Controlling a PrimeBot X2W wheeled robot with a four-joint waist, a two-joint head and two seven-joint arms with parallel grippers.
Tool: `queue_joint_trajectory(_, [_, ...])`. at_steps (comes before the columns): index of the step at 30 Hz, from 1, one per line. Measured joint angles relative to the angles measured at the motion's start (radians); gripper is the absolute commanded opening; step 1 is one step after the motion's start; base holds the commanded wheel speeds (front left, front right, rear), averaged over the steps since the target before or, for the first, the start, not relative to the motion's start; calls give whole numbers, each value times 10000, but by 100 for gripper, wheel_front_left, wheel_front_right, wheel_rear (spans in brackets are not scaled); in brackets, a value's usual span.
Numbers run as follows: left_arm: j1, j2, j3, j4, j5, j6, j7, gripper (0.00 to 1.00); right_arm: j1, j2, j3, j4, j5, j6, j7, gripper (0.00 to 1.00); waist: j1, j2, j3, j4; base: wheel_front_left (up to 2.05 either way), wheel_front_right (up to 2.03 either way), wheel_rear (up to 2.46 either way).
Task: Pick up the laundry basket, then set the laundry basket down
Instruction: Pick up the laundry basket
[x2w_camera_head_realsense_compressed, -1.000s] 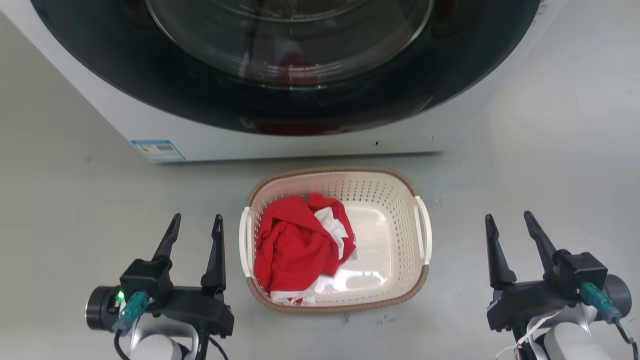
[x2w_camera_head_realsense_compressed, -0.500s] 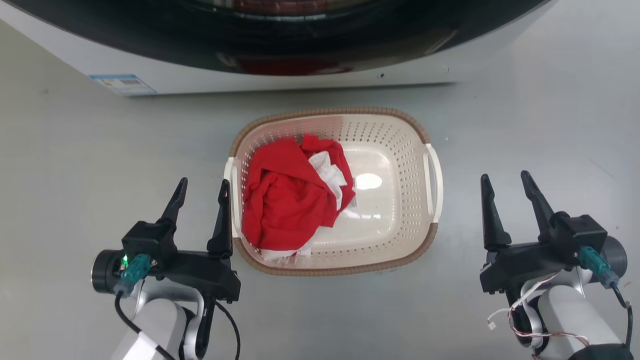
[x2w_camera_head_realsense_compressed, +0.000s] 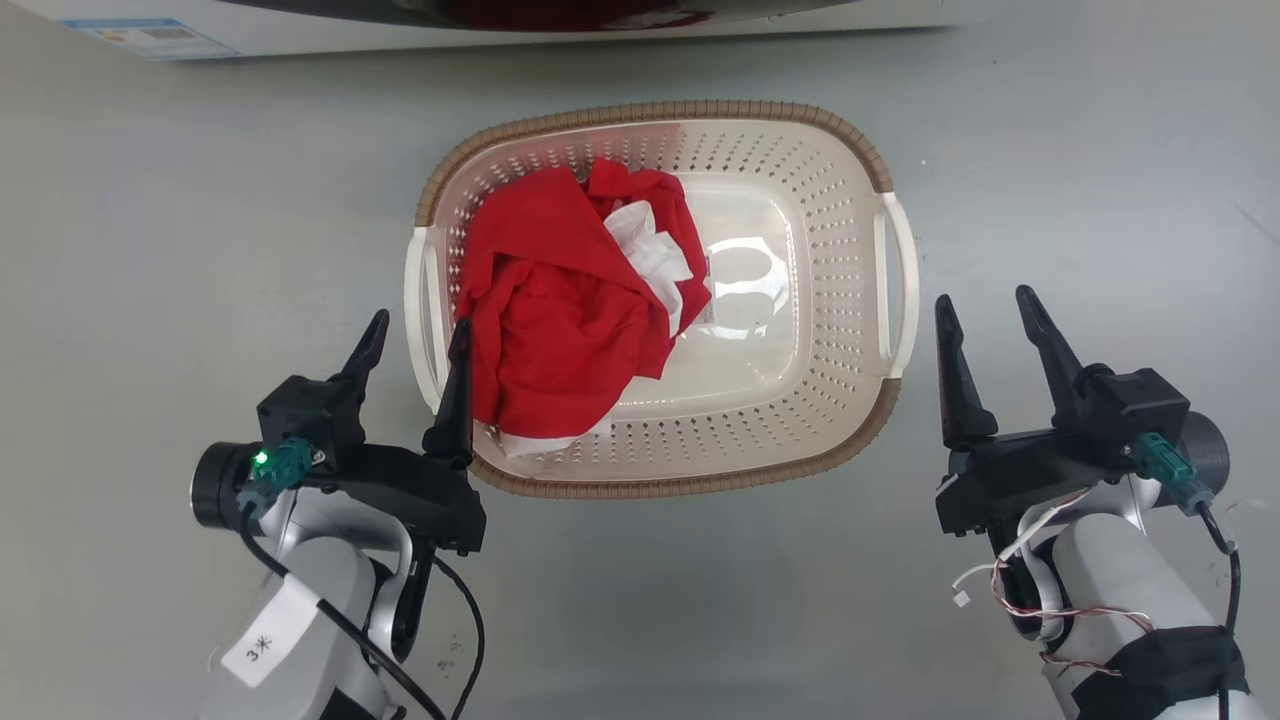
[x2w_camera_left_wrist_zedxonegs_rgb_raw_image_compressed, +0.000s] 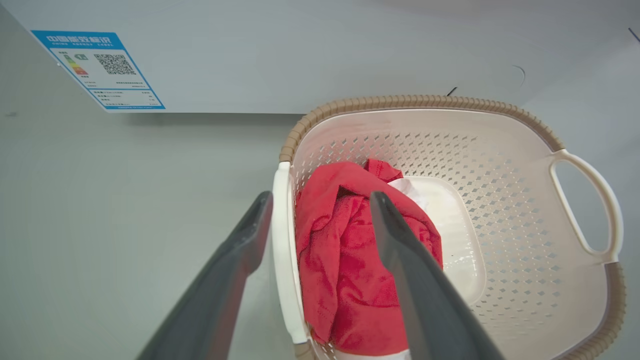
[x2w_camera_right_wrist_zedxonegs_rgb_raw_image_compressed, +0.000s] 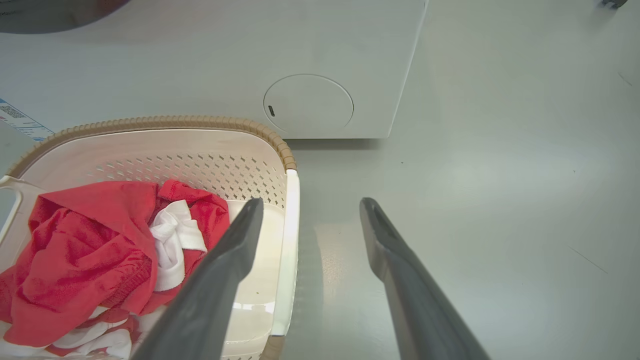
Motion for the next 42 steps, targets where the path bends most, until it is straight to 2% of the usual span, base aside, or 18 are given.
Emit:
queue_joint_trajectory(16, [-1402, -105, 226, 2004, -313, -453, 351, 100, -1431, 656, 320, 1722, -23, 249, 0, 100, -1, 0, 992, -162, 0, 0, 0])
queue_joint_trajectory(40, [-3717, -297, 326, 4913, -719, -1057, 1181, 100, -3896, 949, 888, 4615, 27, 665, 639, 100, -1, -2, 1348, -96, 0, 0, 0])
queue_joint_trajectory(41, [-3772, -303, 318, 5010, -719, -1064, 1204, 25, -3931, 951, 903, 4686, 29, 685, 640, 98, -1, -2, 1351, -90, 0, 0, 0])
queue_joint_trajectory(42, [-3816, -303, 314, 5081, -723, -1162, 1218, 0, -3963, 957, 903, 4767, 58, 708, 642, 0, -1, -2, 1353, -84, 0, 0, 0])
